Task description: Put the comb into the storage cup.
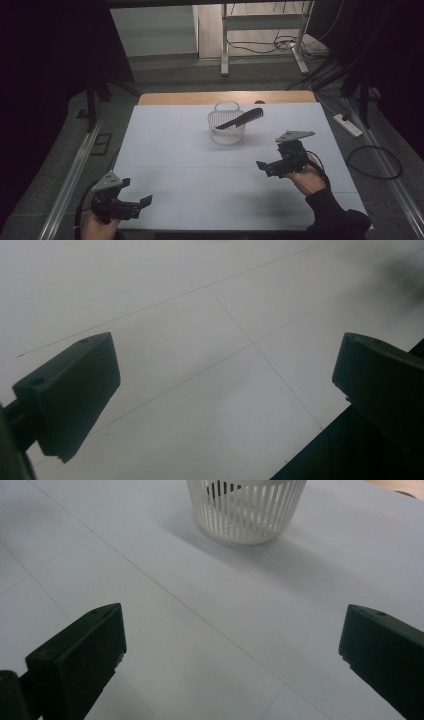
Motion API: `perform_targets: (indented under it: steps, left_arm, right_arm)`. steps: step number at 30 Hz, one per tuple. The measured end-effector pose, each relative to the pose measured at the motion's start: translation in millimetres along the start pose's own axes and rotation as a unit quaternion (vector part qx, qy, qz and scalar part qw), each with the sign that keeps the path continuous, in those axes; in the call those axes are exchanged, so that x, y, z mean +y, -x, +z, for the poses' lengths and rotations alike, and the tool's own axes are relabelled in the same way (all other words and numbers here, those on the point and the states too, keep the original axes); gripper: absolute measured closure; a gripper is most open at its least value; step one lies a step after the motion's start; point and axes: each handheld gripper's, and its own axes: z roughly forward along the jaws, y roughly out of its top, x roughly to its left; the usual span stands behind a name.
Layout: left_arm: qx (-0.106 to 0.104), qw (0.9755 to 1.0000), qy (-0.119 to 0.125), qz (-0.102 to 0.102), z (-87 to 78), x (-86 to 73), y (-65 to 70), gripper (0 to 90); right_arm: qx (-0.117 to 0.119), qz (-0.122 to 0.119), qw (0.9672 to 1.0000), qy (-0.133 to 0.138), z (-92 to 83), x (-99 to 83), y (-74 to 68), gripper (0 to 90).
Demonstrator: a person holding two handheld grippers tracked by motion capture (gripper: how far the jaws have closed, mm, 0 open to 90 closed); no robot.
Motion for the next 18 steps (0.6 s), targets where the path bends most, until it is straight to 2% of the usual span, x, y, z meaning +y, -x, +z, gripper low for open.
perform_targets:
  steps: [10, 18]
  left_arm:
    - [0.000, 1.0000, 0.000, -0.001, 0.1, 0.0, -0.1, 0.0]
    - [0.000, 1.0000, 0.000, -0.003, 0.1, 0.0, -0.3, 0.0]
  right_arm:
    - [0.005, -0.004, 1.0000, 0.002, -10.8, -11.2, -2.7, 0.0]
    - [0.003, 0.014, 0.9999, 0.005, -19.8, -20.9, 2.4, 0.0]
